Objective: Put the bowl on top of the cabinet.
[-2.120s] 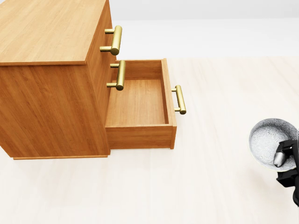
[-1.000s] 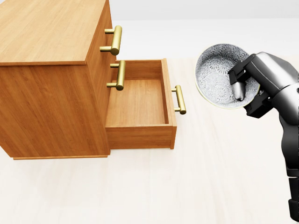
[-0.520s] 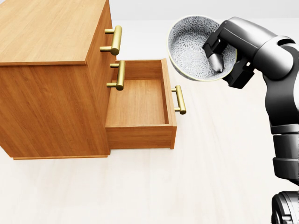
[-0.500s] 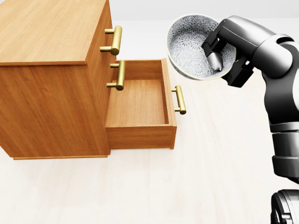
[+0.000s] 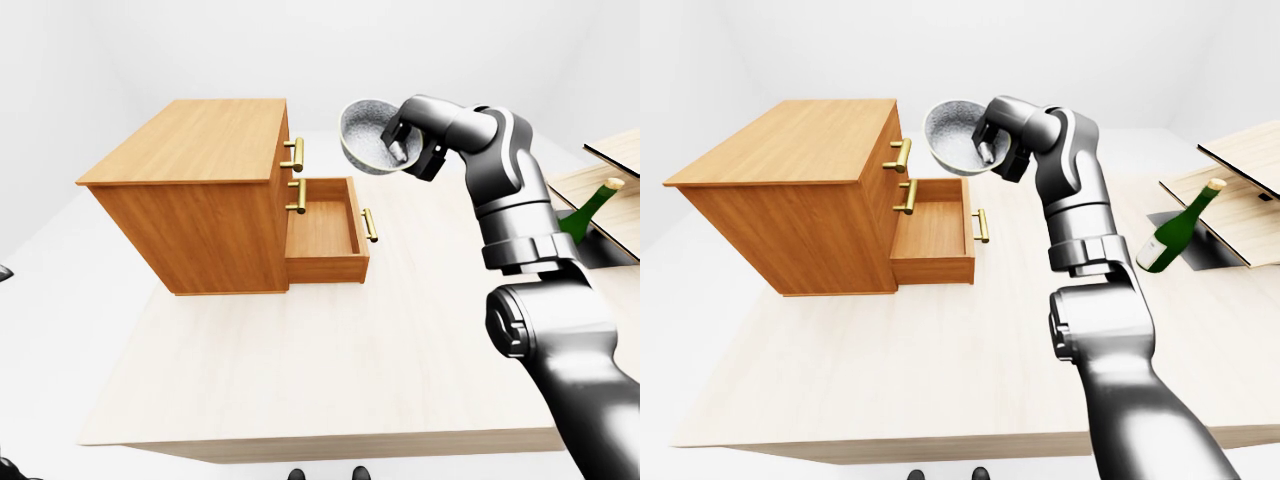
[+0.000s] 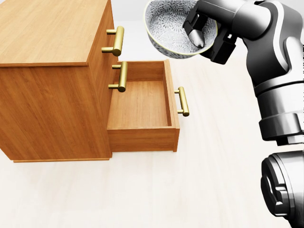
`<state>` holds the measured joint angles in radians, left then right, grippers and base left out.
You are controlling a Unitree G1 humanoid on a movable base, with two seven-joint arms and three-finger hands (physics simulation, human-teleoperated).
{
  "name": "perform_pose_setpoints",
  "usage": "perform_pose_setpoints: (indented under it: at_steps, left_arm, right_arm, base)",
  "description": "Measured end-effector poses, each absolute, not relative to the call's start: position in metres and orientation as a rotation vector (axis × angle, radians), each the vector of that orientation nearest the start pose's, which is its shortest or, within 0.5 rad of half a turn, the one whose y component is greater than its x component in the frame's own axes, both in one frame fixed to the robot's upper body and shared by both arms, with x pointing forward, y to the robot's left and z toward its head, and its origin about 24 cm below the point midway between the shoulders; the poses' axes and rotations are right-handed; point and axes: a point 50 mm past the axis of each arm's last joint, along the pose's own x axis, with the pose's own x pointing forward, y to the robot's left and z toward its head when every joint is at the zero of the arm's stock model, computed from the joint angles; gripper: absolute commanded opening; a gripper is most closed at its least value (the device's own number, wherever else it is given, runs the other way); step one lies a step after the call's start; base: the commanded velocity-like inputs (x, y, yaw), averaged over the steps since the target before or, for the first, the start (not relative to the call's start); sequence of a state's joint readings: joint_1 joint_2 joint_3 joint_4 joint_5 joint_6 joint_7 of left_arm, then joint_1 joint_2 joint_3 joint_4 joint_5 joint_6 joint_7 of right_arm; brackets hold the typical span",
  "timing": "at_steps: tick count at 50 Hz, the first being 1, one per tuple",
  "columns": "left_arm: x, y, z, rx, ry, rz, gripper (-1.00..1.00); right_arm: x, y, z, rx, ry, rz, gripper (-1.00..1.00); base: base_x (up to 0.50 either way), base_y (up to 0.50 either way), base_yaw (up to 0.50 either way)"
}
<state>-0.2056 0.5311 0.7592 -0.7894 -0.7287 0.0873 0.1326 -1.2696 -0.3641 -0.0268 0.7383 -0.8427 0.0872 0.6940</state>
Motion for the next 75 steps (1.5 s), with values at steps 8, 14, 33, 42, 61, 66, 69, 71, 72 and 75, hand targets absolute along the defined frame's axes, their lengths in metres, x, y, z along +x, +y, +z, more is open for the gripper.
perform_pose_setpoints:
  at_steps: [8,14,33,42,61,66,69,71,72,75]
  left_arm:
    - [0.143,0.271,0.306,-0.005,-1.141,0.219,1.00]
    - [0.144,0.271,0.306,-0.005,-1.140,0.219,1.00]
    - [0.143,0.272,0.307,-0.012,-1.144,0.220,1.00]
    - [0.142,0.273,0.307,-0.019,-1.145,0.220,1.00]
    - [0.142,0.273,0.308,-0.036,-1.147,0.219,1.00]
    - [0.142,0.273,0.308,-0.039,-1.146,0.217,1.00]
    - [0.142,0.273,0.308,-0.041,-1.147,0.216,1.00]
    - [0.142,0.273,0.308,-0.042,-1.147,0.216,1.00]
    - [0.142,0.273,0.308,-0.042,-1.147,0.216,1.00]
    - [0.141,0.273,0.309,-0.044,-1.148,0.215,1.00]
  right_arm:
    - [0.413,-0.142,0.301,-1.192,-0.019,0.343,-1.00]
    - [0.415,-0.132,0.309,-1.200,-0.011,0.359,-1.00]
    - [0.417,-0.090,0.321,-1.233,-0.025,0.421,-1.00]
    - [0.414,-0.069,0.330,-1.253,-0.055,0.446,-1.00]
    - [0.404,-0.032,0.346,-1.285,-0.127,0.486,-1.00]
    - [0.401,-0.025,0.349,-1.291,-0.143,0.495,-1.00]
    - [0.399,-0.020,0.351,-1.293,-0.153,0.502,-1.00]
    - [0.398,-0.017,0.351,-1.295,-0.160,0.507,-1.00]
    - [0.398,-0.015,0.351,-1.295,-0.163,0.510,-1.00]
    - [0.396,-0.010,0.351,-1.295,-0.173,0.518,-1.00]
  base:
    - [0.00,0.00,0.00]
    - [0.00,0.00,0.00]
    - [0.00,0.00,0.00]
    - [0.00,0.00,0.00]
    - [0.00,0.00,0.00]
    - [0.00,0.00,0.00]
    - [0.00,0.00,0.00]
    - [0.00,0.00,0.00]
    - [0.00,0.00,0.00]
    - [0.00,0.00,0.00]
